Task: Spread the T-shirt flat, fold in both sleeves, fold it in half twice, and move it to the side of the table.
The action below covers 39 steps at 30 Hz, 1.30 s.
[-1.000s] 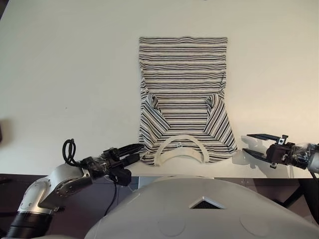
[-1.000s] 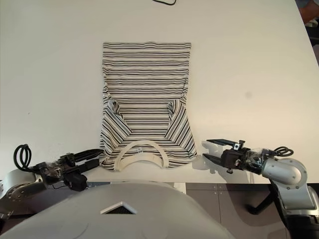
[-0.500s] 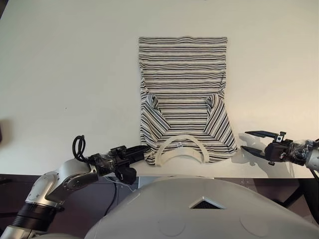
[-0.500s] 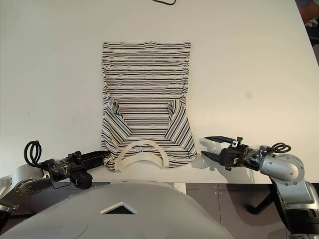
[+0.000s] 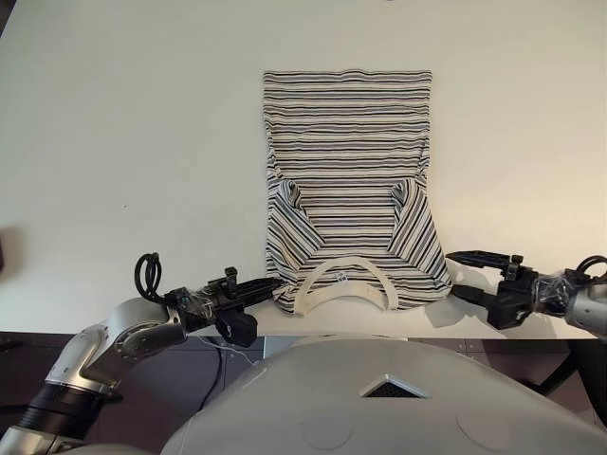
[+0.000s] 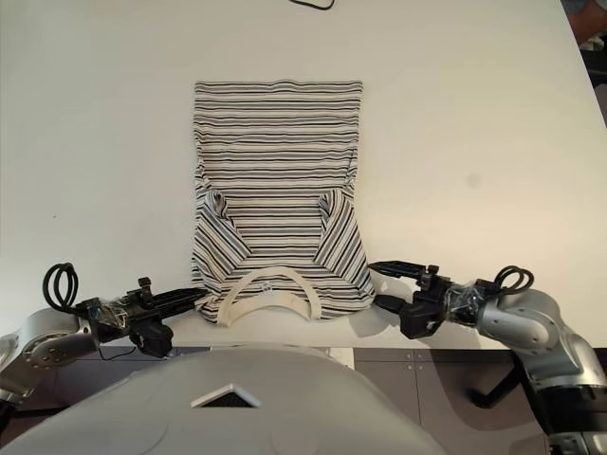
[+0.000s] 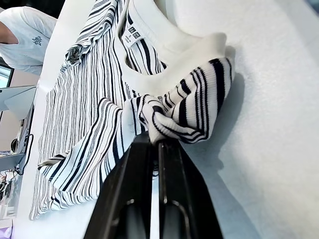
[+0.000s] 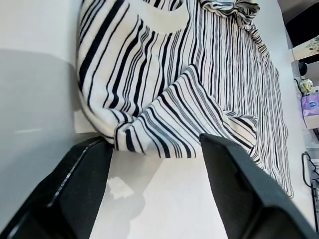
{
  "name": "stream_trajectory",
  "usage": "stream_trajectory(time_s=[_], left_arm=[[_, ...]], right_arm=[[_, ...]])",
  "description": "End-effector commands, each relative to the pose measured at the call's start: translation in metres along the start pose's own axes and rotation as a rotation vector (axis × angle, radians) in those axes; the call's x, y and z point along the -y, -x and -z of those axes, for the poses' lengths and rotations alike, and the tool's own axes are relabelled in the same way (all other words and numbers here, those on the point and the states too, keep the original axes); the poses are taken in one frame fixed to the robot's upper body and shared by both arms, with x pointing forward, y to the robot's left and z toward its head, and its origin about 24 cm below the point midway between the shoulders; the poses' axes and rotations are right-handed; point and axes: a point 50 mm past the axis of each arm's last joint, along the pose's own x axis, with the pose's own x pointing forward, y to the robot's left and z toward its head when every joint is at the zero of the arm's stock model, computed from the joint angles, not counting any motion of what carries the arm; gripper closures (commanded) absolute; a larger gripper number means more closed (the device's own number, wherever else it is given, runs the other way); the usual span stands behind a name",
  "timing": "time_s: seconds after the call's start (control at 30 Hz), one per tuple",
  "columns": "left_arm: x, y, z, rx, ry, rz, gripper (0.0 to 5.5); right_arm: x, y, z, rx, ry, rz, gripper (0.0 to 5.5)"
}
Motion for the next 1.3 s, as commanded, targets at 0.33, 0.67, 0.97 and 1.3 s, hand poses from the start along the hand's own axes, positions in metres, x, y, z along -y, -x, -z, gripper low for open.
stream_trajectory(time_s=[0.33, 0.67, 0.97, 1.3], left_arm=[[0.012, 0.000, 0.002, -0.018, 0.083, 0.070, 5.40], [-0.008, 0.011, -0.006, 0.005, 0.149, 0.086, 5.40], [-0.054, 0.051, -0.053, 0.172, 0.622, 0.140, 5.40], [-0.128, 0.046, -0.028, 0.273, 0.803, -0.145, 5.40]], right_arm=[[-0.023, -0.007, 0.005, -0.038, -0.091, -0.180, 4.29], [0.020, 0.001, -0.018, 0.062, -0.287, -0.152, 5.35], [0.067, 0.049, -0.057, 0.144, -0.583, -0.296, 5.35], [0.142, 0.054, -0.035, 0.139, -0.694, -0.188, 5.35]])
